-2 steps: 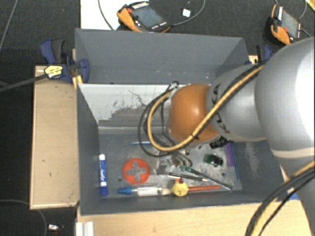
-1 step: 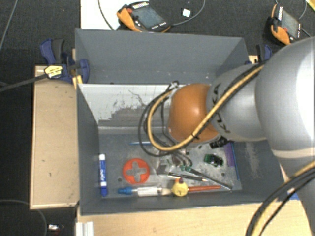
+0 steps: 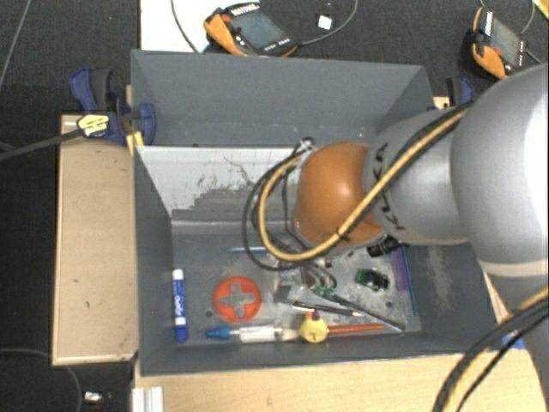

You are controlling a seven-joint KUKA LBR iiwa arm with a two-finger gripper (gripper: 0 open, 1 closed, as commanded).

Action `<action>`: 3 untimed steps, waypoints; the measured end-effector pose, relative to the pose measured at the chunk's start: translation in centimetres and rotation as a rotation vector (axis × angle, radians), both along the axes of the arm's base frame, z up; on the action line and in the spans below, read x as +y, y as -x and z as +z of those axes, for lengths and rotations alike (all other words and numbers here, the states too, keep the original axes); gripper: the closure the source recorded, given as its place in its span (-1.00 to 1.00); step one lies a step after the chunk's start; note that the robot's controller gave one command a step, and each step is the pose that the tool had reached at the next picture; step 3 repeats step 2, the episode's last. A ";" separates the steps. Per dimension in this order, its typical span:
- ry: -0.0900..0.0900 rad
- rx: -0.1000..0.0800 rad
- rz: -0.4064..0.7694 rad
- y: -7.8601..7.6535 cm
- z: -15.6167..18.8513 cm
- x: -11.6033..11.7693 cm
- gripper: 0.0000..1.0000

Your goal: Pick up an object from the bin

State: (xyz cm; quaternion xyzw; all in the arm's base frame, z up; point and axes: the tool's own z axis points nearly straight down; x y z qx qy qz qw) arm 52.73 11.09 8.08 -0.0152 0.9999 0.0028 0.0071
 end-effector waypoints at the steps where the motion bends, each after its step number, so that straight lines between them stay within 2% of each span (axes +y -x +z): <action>1: -0.001 -0.004 -0.003 -0.1 0.3 0.0 1.00; 2: 0.001 0.008 -0.005 0.2 2.0 -0.1 1.00; 3: 0.001 0.008 -0.005 0.2 2.0 -0.1 1.00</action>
Offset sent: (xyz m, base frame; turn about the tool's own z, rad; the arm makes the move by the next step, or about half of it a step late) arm 0.0006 0.0001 0.0774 0.0027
